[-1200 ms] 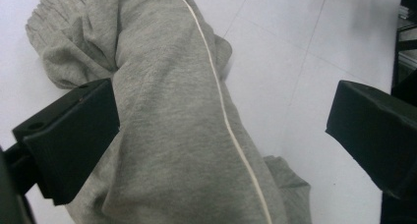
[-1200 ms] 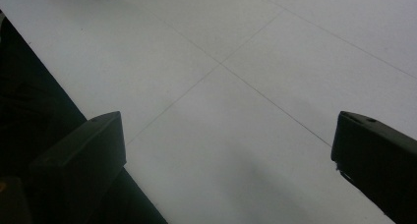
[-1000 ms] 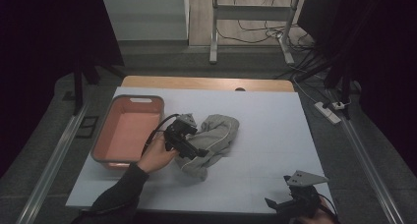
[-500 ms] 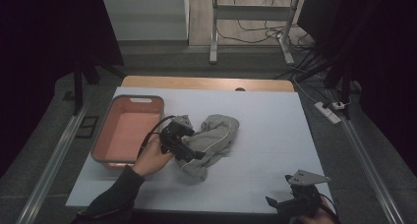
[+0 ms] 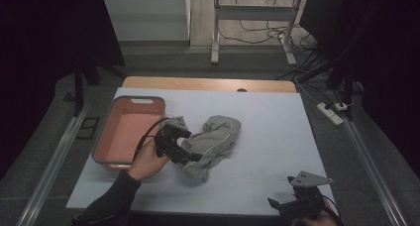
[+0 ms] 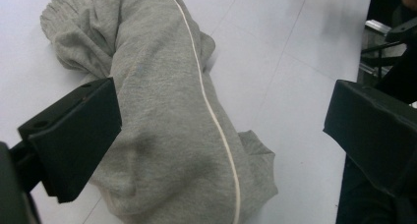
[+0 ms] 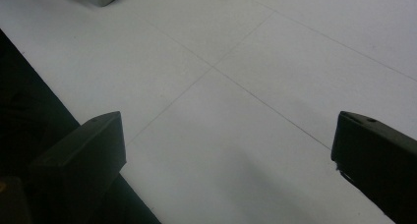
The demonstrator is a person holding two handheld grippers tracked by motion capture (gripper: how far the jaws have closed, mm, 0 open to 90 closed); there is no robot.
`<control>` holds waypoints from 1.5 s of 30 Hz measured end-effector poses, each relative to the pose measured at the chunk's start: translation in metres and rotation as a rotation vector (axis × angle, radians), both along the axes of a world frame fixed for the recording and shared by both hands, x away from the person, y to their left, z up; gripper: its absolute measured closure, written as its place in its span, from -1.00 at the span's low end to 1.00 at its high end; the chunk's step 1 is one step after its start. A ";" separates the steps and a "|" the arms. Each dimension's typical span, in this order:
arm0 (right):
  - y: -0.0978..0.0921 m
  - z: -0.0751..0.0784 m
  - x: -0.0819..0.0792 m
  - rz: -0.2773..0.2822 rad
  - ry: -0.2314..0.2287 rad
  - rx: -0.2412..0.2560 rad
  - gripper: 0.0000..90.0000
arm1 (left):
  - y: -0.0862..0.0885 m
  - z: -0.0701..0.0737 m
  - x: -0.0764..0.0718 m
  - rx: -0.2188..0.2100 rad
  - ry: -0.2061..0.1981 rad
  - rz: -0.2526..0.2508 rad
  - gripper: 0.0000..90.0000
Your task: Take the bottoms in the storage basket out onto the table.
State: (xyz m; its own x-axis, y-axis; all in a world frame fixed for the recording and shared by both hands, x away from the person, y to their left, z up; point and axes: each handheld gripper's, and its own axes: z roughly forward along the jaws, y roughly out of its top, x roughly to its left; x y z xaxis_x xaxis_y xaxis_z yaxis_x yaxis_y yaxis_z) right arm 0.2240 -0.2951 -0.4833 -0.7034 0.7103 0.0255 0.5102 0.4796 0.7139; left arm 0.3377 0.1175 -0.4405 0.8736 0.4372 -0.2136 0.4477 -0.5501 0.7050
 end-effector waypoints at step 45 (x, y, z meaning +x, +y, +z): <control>0.001 0.000 0.000 0.005 0.002 -0.011 -1.00 | 0.036 0.001 -0.026 -0.033 -0.003 0.041 -0.99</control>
